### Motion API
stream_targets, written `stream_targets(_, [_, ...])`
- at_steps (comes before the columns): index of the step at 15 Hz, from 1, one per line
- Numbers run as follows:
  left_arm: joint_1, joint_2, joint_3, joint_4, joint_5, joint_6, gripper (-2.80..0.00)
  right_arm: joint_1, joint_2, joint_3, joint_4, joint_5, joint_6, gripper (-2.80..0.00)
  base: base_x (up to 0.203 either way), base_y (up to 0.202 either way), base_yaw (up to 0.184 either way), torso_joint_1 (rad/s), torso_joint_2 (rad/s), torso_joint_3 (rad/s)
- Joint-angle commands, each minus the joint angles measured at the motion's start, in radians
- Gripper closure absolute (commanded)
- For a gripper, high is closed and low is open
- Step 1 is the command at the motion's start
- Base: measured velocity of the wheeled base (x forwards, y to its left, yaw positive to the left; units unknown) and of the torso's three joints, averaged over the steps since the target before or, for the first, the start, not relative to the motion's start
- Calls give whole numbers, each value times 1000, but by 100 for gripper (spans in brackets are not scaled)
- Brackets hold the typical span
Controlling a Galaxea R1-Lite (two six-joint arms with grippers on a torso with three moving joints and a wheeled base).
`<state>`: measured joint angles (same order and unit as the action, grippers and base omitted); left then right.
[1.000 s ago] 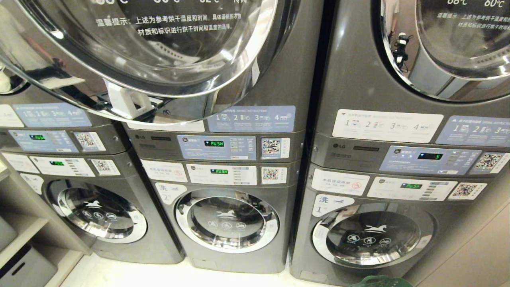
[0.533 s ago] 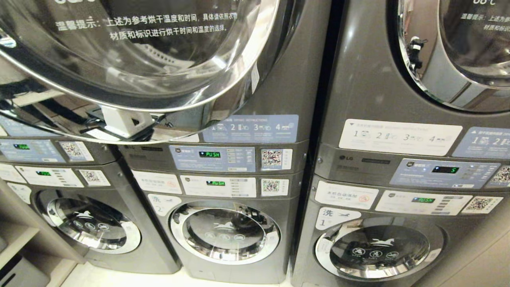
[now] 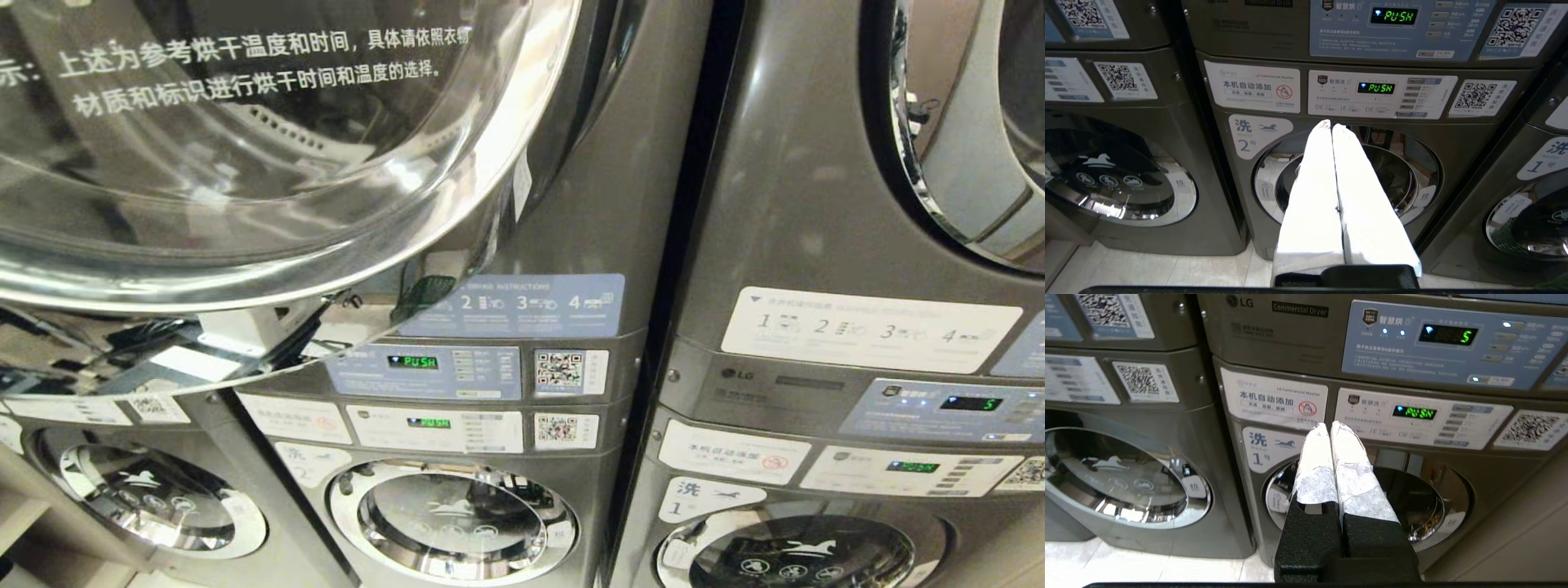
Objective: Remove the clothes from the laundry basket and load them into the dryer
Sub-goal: Close the dryer
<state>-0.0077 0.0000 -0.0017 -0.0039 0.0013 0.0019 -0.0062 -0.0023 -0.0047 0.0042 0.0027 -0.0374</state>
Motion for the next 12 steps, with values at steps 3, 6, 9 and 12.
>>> stream_targets(3, [0, 0, 0, -1, 0, 1, 0, 0, 2, 0, -1, -3, 7, 0, 192, 0, -2, 4, 6, 3])
stream_targets(6, [0, 0, 0, -1, 0, 0, 0, 0, 1, 0, -3, -12, 30, 0, 196, 0, -2, 2, 1, 2])
stream_targets(9, [0, 0, 2, -1, 0, -3, 0, 0, 2, 0, -1, -12, 33, 0, 131, 0, 1, 8, 3, 2])
stream_targets(12, [0, 0, 0, 1, 2, 2, 0, 0, 2, 0, -3, -12, 33, 0, 0, 0, 0, 0, 0, 0])
